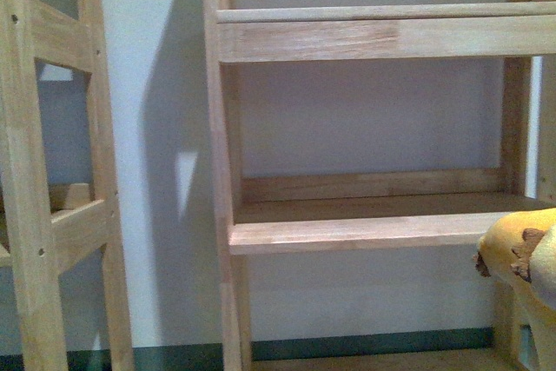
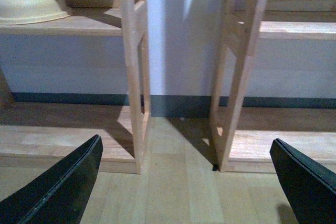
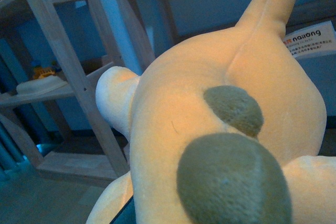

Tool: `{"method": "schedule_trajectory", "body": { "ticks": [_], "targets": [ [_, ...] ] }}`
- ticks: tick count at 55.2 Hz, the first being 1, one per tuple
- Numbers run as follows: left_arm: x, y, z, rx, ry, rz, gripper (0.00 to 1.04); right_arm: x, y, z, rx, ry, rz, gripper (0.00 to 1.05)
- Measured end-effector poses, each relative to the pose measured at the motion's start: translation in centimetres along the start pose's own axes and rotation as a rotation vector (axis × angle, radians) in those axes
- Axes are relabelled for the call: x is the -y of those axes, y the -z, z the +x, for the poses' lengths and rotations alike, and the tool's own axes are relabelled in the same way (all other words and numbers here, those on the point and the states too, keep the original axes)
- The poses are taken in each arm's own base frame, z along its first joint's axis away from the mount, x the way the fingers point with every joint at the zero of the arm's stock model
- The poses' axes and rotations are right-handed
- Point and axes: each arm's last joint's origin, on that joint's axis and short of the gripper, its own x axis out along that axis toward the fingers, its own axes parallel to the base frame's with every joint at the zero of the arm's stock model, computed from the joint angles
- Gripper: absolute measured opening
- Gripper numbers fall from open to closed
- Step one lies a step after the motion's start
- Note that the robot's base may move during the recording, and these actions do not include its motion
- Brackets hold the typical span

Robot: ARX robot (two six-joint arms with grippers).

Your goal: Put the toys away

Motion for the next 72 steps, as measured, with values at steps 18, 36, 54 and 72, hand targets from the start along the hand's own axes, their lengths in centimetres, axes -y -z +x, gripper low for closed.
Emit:
{"method": "schedule_trajectory", "body": {
  "ticks": [18,36,54,72],
  "targets": [
    [0.0,0.0,0.0,0.000,-0.003,0.000,0.99,0.0,0.0,0.0,-0.004,-0.011,0.000,0.17],
    [0.0,0.0,0.0,0.000,-0.003,0.000,0.99,0.0,0.0,0.0,-0.003,-0.009,0.000,0.17],
    [0.0,0.0,0.0,0.000,-0.003,0.000,0.99,0.0,0.0,0.0,-0.006,0.006,-0.018,0.17],
    [0.0,0.0,0.0,0.000,-0.003,0.000,0.99,-3.1,-8.1,1.6,0.194,0.018,-0.408,0.17]
  ]
}}
